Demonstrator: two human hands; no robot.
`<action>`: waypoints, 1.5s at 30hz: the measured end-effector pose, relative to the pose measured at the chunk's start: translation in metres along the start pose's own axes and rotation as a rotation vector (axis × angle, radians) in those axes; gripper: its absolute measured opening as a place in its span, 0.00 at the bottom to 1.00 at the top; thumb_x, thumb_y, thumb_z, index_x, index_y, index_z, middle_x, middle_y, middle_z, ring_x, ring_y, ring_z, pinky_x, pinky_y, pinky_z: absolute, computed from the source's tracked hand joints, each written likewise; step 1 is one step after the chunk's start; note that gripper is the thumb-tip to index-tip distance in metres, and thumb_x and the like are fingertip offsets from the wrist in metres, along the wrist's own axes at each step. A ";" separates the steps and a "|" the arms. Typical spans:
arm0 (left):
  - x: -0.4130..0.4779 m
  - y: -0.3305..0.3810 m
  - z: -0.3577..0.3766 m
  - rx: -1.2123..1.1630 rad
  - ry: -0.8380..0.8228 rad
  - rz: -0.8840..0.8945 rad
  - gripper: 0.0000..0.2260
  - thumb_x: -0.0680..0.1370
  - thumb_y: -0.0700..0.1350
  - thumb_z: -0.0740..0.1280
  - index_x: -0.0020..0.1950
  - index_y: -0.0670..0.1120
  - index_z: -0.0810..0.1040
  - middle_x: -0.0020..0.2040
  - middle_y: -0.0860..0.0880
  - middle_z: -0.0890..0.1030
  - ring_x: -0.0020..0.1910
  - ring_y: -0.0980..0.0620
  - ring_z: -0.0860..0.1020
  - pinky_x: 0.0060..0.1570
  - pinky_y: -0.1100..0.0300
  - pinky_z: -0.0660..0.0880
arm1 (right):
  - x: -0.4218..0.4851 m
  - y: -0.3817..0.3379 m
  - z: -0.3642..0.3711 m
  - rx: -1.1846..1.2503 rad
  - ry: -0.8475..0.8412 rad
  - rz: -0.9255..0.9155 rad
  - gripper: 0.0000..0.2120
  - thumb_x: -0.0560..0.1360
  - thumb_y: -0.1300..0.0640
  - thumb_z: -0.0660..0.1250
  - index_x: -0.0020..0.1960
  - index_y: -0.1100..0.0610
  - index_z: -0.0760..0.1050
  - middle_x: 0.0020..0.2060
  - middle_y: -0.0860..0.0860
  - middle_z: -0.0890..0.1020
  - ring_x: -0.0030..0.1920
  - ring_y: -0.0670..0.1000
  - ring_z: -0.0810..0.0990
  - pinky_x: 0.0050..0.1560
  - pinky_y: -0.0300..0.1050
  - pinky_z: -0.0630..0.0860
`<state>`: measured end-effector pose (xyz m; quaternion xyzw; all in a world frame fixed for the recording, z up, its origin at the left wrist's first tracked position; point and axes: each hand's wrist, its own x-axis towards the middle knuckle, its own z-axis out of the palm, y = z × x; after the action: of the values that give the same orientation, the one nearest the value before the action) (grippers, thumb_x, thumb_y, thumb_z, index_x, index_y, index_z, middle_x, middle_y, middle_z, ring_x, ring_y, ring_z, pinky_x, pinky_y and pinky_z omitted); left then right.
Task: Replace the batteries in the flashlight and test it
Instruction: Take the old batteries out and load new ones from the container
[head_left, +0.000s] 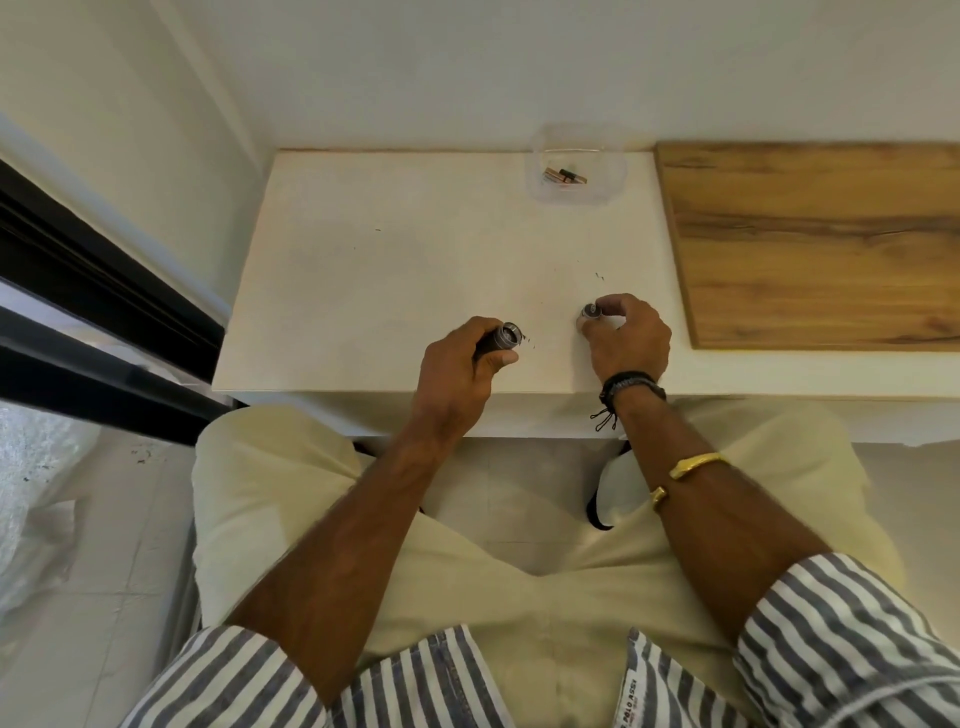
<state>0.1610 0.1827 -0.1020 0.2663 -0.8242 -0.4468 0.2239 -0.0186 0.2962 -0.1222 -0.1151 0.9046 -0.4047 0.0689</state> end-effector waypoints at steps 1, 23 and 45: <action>0.000 0.000 0.000 0.006 -0.002 0.000 0.10 0.79 0.46 0.70 0.59 0.46 0.79 0.50 0.54 0.84 0.50 0.57 0.80 0.51 0.60 0.77 | 0.000 -0.001 0.001 -0.010 0.001 0.010 0.11 0.73 0.49 0.76 0.54 0.50 0.83 0.53 0.48 0.85 0.55 0.53 0.82 0.50 0.47 0.78; 0.036 0.032 -0.024 0.960 -0.178 0.590 0.08 0.77 0.41 0.69 0.56 0.46 0.81 0.53 0.47 0.82 0.54 0.44 0.76 0.56 0.49 0.69 | -0.046 -0.025 -0.018 0.981 -0.746 0.482 0.08 0.82 0.60 0.66 0.57 0.62 0.82 0.48 0.59 0.88 0.46 0.56 0.88 0.45 0.46 0.85; 0.055 0.018 -0.018 0.238 0.066 0.019 0.08 0.76 0.41 0.71 0.53 0.49 0.78 0.45 0.55 0.84 0.43 0.60 0.79 0.45 0.62 0.77 | -0.031 -0.015 -0.028 1.179 -0.479 0.561 0.06 0.75 0.66 0.74 0.52 0.64 0.81 0.50 0.60 0.87 0.45 0.56 0.88 0.44 0.45 0.85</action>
<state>0.1265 0.1447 -0.0706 0.2979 -0.8659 -0.3348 0.2220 0.0076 0.3147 -0.0915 0.0938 0.4891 -0.7589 0.4195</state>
